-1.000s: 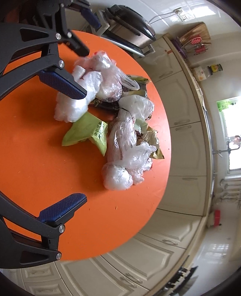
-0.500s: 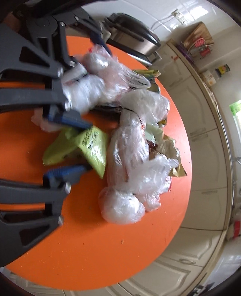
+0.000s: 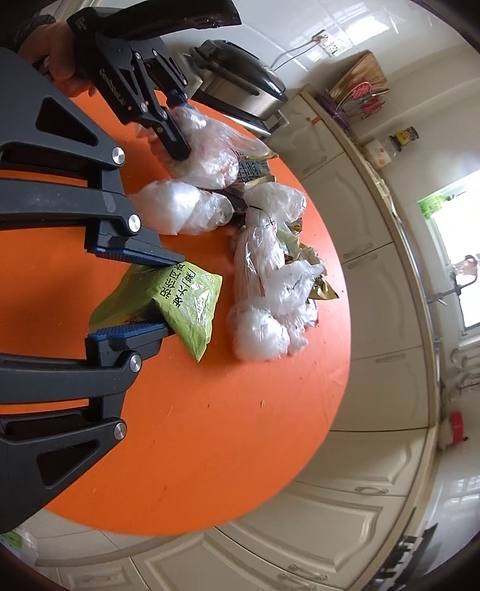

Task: Collect trash
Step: 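Carry both items to the blue bin and open both tools to drop them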

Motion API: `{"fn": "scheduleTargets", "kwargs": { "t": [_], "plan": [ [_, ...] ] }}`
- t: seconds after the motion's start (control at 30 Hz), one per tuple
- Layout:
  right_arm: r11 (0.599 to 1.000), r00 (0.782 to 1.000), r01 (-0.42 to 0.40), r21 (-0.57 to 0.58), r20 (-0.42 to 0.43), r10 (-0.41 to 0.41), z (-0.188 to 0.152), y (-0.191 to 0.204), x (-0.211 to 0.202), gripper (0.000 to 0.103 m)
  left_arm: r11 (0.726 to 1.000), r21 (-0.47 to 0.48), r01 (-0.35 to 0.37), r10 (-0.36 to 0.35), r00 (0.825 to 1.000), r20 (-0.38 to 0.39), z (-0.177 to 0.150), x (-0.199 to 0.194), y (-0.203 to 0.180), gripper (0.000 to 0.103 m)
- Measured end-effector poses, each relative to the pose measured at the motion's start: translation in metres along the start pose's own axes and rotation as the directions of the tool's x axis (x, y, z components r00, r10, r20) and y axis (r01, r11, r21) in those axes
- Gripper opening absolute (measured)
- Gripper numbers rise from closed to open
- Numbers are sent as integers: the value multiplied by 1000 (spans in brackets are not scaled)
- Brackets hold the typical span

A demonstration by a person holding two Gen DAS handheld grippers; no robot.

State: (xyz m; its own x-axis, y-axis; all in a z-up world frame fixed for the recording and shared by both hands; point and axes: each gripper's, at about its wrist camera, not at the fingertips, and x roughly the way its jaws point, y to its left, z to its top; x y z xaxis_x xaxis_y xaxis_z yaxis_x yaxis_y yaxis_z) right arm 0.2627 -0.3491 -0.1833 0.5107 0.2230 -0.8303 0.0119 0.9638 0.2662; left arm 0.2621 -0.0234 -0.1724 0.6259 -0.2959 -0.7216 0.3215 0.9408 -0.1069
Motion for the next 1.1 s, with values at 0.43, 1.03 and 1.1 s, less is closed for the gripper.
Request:
{"fn": "scheduleTargets", "kwargs": {
  "t": [0.43, 1.03, 1.1],
  "plan": [
    [999, 985, -34, 4, 169, 33, -2, -17, -82, 28, 998, 45, -47, 37, 978, 205, -8, -95, -79, 40],
    [861, 907, 289, 418, 169, -386, -80, -249, -194, 28, 848, 336, 409, -421, 906, -42, -48, -39, -328, 40],
    [832, 901, 323, 451, 122, -416, -94, -274, -188, 28, 832, 351, 431, -427, 900, -92, -59, -24, -348, 40]
  ]
}}
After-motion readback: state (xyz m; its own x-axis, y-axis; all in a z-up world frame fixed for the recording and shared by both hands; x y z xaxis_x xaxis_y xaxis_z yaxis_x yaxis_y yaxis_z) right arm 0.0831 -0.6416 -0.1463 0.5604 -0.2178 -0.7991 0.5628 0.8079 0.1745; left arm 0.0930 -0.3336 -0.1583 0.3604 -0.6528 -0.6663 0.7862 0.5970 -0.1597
